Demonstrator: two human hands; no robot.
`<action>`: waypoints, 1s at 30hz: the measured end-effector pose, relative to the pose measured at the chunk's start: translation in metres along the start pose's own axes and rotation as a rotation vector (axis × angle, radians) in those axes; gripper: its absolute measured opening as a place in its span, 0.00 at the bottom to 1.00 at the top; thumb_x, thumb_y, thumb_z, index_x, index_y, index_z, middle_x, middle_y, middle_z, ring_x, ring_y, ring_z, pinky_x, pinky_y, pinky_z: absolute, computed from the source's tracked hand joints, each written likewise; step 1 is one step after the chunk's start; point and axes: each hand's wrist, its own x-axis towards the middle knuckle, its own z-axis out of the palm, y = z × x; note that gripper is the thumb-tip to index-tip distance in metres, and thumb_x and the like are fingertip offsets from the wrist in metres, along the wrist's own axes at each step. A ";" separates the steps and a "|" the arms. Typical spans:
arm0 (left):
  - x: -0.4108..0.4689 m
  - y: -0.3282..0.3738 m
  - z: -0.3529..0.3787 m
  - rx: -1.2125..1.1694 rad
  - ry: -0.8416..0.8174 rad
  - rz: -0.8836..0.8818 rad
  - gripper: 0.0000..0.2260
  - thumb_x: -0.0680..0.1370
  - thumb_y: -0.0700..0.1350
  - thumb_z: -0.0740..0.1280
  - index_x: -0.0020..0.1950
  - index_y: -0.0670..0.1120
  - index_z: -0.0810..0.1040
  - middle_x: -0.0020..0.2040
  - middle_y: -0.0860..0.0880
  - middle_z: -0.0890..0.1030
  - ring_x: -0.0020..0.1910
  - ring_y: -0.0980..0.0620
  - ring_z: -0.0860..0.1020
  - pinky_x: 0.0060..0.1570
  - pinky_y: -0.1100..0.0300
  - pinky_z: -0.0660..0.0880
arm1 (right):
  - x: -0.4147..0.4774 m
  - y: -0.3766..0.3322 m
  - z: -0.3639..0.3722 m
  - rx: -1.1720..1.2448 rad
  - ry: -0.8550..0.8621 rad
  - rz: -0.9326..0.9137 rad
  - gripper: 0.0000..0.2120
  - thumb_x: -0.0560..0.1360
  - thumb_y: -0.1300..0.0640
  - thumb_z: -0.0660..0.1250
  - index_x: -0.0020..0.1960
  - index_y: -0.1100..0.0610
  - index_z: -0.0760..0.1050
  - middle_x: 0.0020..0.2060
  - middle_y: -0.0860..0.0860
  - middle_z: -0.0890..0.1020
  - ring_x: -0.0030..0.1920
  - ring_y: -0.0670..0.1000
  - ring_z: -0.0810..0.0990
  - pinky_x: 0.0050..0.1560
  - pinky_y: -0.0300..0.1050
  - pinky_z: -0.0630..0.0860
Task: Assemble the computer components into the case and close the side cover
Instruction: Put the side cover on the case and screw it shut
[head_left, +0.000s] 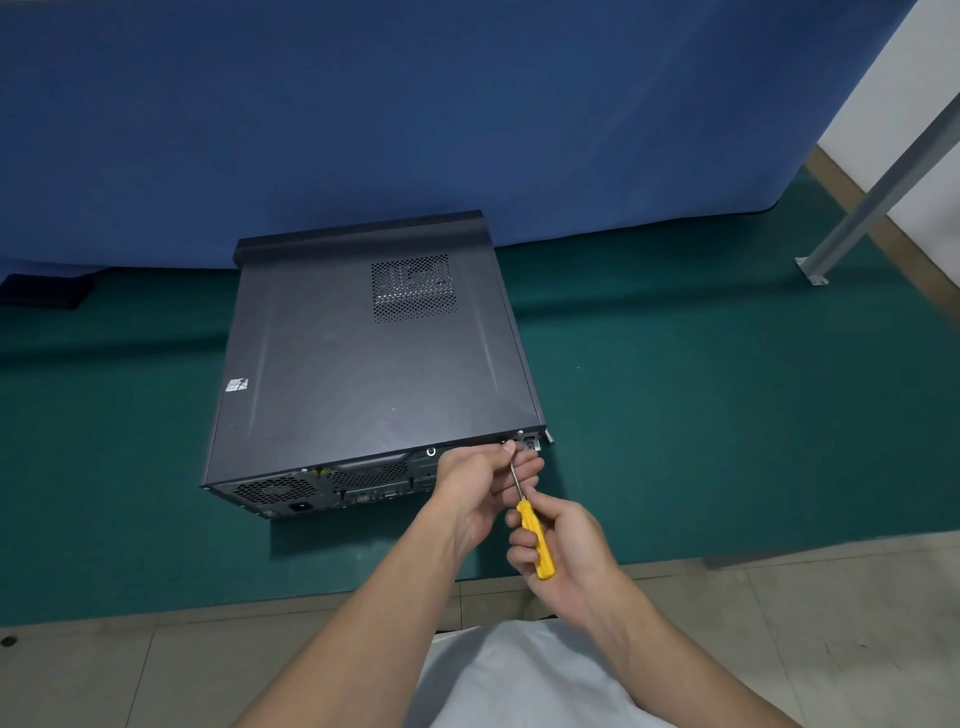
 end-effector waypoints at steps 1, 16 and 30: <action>0.001 0.000 0.001 -0.007 0.015 0.005 0.04 0.78 0.33 0.66 0.49 0.32 0.78 0.41 0.37 0.84 0.40 0.44 0.85 0.36 0.57 0.82 | 0.000 0.001 -0.001 -0.065 0.030 -0.029 0.11 0.78 0.56 0.65 0.42 0.63 0.76 0.29 0.55 0.74 0.23 0.47 0.67 0.20 0.37 0.62; 0.000 0.000 0.003 -0.036 0.078 0.018 0.02 0.75 0.30 0.69 0.46 0.32 0.77 0.36 0.38 0.84 0.36 0.44 0.84 0.37 0.56 0.83 | -0.007 0.008 -0.004 -0.330 0.174 -0.166 0.11 0.75 0.55 0.71 0.45 0.63 0.77 0.30 0.53 0.77 0.26 0.47 0.72 0.23 0.39 0.67; -0.002 0.000 0.000 -0.021 0.051 0.049 0.02 0.77 0.31 0.67 0.47 0.32 0.77 0.38 0.38 0.84 0.36 0.46 0.84 0.36 0.58 0.82 | -0.007 0.012 -0.003 -0.466 0.202 -0.277 0.10 0.78 0.57 0.66 0.42 0.63 0.77 0.31 0.54 0.77 0.26 0.47 0.70 0.25 0.39 0.66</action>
